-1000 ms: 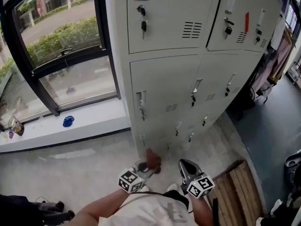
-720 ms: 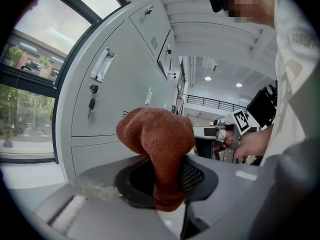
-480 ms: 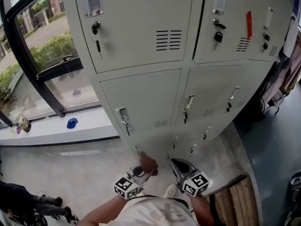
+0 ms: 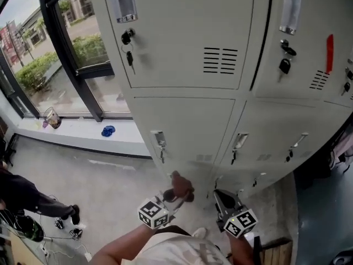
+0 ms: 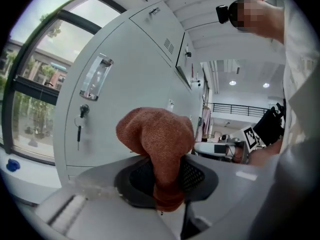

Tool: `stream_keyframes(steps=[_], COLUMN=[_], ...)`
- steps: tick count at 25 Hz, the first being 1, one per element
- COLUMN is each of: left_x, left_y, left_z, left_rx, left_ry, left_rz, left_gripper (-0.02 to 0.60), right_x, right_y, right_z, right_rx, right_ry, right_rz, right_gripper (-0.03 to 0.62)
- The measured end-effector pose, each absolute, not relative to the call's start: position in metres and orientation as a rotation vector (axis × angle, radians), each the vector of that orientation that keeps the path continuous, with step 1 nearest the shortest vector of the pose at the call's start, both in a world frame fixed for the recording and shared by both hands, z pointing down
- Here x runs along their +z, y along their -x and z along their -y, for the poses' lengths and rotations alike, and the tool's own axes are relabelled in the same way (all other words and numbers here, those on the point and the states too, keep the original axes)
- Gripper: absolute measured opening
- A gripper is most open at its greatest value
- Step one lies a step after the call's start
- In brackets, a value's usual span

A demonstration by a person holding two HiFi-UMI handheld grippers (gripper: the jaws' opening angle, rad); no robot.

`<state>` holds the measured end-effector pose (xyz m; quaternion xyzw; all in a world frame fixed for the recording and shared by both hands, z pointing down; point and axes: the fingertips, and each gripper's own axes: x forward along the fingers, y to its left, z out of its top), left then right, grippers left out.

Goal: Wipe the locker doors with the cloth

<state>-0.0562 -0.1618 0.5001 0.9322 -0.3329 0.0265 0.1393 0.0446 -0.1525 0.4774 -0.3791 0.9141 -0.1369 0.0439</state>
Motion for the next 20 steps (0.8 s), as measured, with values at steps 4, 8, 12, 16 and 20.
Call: stream_keyframes(steps=[4,8,12,16,20], left_x=[0.471,0.432,0.374,0.306,0.240], left_y=[0.074,0.098,0.120,0.130,0.153], left_z=[0.171,0.185,0.199,0.206,0.218], left_rx=[0.034,-0.070,-0.124,-0.076,-0.137], left_ry=[-2.730,-2.777,-2.882,-3.081,-3.119], left_rz=[1.030,1.102,1.176,1.225,1.484], left_gripper=[0.092,0.092,0.092,0.091,0.092], right_x=[0.455,0.429,0.407,0.397,0.393], right_y=[-0.033,-0.013,-0.004,0.009,0.019], right_z=[0.167,0.176,0.185,0.187,0.185], right_rx=[-0.401,-0.360,-0.302,-0.283,-0.273], right_ry=[1.064,0.978,0.957,0.933,0.922], right_rz=[-2.770,-2.771,-2.777,-2.776,-2.779], right_gripper=[0.009,0.009,0.009,0.009,0.009])
